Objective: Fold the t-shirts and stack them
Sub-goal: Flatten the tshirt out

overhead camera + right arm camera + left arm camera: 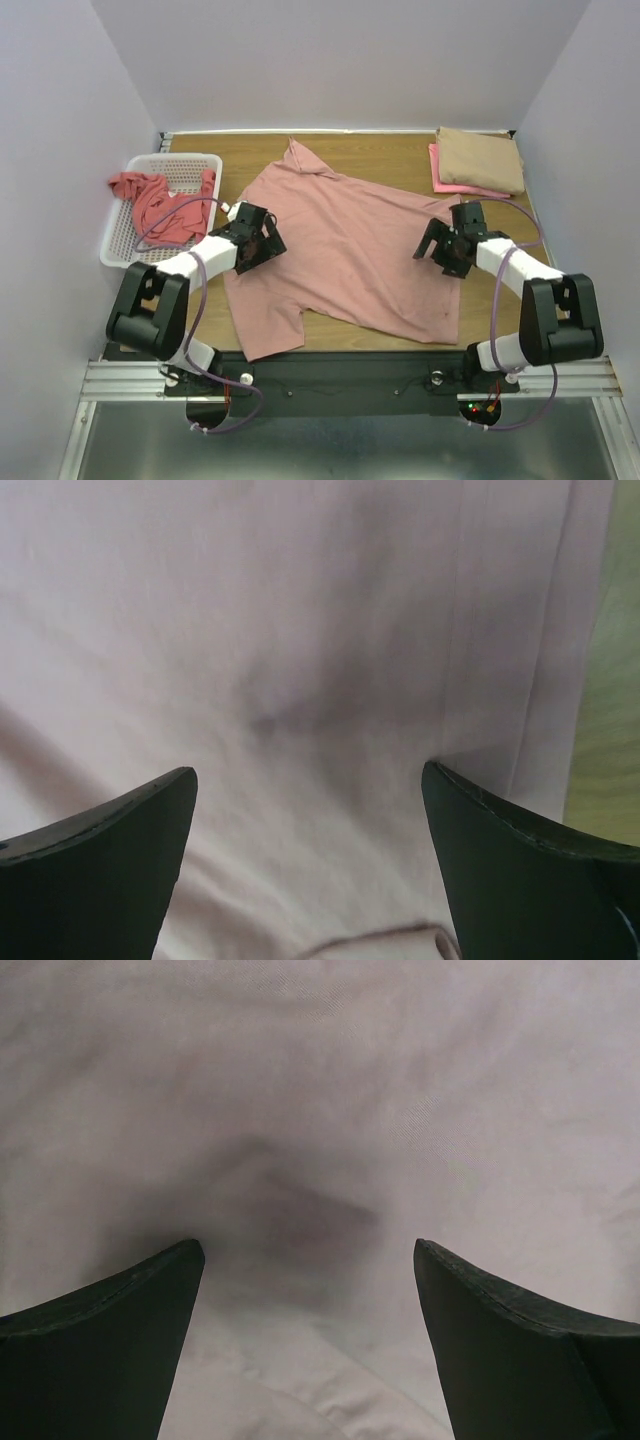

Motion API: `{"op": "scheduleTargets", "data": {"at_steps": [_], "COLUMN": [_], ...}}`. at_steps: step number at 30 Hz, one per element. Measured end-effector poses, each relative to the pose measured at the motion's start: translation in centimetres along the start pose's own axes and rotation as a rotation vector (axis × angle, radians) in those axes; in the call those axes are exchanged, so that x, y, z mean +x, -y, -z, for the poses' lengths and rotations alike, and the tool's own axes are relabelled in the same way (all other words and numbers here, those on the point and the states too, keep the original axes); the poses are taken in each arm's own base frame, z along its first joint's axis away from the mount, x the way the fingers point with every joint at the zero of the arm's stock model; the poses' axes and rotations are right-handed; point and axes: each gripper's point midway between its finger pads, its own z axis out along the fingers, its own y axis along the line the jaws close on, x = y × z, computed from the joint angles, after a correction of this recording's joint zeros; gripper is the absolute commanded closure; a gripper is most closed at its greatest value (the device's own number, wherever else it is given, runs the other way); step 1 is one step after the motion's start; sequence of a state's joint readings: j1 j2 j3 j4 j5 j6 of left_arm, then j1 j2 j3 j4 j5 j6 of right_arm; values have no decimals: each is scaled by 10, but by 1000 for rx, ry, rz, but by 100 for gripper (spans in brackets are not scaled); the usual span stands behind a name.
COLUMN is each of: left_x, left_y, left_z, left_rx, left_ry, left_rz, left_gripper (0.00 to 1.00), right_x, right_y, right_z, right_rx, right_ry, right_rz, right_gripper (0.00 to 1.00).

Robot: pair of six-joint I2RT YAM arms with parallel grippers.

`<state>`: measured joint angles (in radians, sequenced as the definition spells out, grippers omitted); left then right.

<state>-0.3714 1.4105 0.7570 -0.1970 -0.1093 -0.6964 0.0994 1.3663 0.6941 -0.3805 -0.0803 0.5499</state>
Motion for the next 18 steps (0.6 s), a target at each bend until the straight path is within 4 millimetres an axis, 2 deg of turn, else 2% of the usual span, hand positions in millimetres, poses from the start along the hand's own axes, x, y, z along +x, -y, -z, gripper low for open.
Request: {"op": "scheduleTargets", "data": {"at_steps": [3, 5, 12, 15, 18], "left_x": [0, -16, -74, -89, -91], "left_y": [-1, 9, 20, 26, 27], "left_z": [-18, -26, -67, -75, -76], "left_rx": [-38, -19, -26, -16, -17], "left_ry": [-28, -4, 48, 58, 51], "left_rz": [-8, 0, 34, 28, 18], "left_gripper": [1, 2, 2, 2, 2], "right_x": [-21, -35, -96, -111, -113], "right_y": [1, 0, -19, -26, -28], "right_z": [-10, -18, -50, -56, -50], "right_rx": [60, 89, 137, 132, 124], "right_ry": [32, 44, 117, 145, 158], "right_rz": [-1, -1, 16, 26, 32], "right_gripper": [0, 0, 0, 0, 0]}}
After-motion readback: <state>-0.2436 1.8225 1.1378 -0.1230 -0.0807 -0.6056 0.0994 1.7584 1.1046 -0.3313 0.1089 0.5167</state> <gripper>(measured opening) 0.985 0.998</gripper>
